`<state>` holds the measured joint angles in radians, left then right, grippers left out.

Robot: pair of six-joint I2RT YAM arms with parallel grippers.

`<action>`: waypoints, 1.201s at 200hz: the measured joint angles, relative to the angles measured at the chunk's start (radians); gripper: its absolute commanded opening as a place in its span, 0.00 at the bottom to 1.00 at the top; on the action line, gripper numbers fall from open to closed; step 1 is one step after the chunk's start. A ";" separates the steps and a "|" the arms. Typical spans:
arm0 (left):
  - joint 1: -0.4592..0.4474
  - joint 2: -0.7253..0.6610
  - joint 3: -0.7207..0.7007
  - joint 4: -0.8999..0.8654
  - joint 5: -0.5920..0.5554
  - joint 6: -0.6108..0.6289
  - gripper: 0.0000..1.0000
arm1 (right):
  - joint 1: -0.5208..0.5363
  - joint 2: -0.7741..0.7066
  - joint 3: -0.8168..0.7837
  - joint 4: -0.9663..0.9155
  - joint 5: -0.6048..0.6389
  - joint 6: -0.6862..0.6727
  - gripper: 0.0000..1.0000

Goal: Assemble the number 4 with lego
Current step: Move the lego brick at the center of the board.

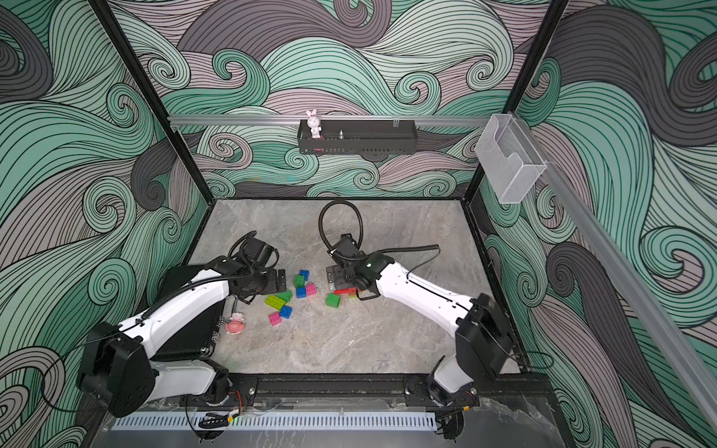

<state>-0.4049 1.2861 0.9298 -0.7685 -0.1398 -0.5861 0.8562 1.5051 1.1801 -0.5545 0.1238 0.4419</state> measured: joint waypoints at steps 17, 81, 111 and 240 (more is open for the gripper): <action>0.026 -0.033 -0.021 -0.025 -0.061 -0.043 0.99 | 0.038 -0.005 -0.034 0.074 -0.121 -0.132 0.89; 0.109 -0.155 -0.084 -0.123 -0.222 -0.175 0.99 | 0.191 0.335 0.072 0.126 -0.372 -0.477 0.73; 0.153 -0.211 -0.112 -0.145 -0.231 -0.196 0.99 | 0.209 0.467 0.151 0.121 -0.394 -0.556 0.72; 0.444 -0.296 -0.165 -0.152 -0.104 -0.219 0.99 | 0.319 0.555 0.306 0.152 -0.432 -0.561 0.61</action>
<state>0.0395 0.9901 0.7650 -0.9203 -0.2440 -0.8051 1.1755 2.0605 1.4864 -0.4026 -0.3084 -0.1188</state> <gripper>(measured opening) 0.986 0.609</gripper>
